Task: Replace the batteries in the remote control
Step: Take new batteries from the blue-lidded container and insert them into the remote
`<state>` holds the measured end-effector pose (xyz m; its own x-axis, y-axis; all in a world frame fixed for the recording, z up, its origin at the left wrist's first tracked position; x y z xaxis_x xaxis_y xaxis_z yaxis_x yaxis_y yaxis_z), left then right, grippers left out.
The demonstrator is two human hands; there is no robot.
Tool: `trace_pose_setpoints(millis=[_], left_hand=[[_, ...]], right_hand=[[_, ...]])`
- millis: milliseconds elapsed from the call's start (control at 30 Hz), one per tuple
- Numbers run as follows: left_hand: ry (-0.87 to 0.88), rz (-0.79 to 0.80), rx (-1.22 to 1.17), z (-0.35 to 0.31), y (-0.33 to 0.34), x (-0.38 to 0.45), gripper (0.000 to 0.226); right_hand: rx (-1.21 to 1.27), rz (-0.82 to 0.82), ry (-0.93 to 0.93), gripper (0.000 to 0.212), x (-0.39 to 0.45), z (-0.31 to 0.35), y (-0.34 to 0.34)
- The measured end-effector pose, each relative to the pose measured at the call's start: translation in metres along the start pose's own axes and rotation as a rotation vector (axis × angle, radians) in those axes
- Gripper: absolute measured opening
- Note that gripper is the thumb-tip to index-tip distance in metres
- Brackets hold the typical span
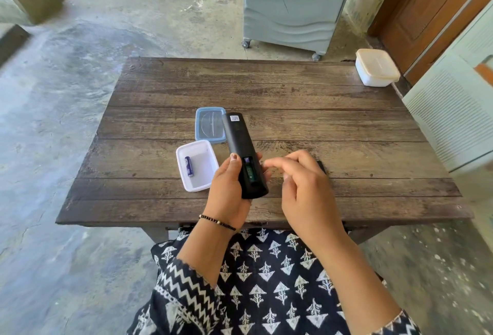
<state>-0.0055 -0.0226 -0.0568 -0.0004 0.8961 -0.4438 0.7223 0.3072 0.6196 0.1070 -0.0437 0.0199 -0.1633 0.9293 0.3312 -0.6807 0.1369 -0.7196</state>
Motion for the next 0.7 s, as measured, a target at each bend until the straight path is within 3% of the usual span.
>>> trace_pose_setpoints(millis=[100, 200, 433, 567, 700], left_hand=[[0.059, -0.014, -0.027, -0.016, -0.011, -0.002, 0.031], [0.120, -0.046, 0.007, -0.032, -0.022, -0.005, 0.031], [0.109, -0.043, 0.216, -0.031, -0.017, -0.015, 0.034], [0.205, -0.098, 0.210, -0.050, -0.025, -0.022, 0.035], [0.284, -0.172, 0.169, -0.084, -0.059, -0.030, 0.040]], right_hand=[[0.001, 0.021, 0.035, 0.028, 0.003, -0.005, 0.013], [-0.025, 0.146, 0.070, 0.023, 0.007, -0.008, 0.042], [0.454, 0.092, 0.362, 0.014, 0.012, -0.012, 0.047], [0.389, 0.062, 0.319, 0.009, 0.022, -0.010, 0.051], [0.200, 0.226, 0.100, 0.015, 0.047, 0.013, 0.085]])
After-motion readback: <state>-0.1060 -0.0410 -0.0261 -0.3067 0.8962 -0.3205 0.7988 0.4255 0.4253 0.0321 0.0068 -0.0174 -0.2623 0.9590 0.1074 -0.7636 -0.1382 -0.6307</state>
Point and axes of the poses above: each hand's wrist, its own x-axis towards the middle knuckle, its own y-axis out of the palm, z = x × y, the point moved 6 cm from there along x, towards the middle knuckle, and after that the axes turned 2 degrees about -y, right-handed, at the moved point
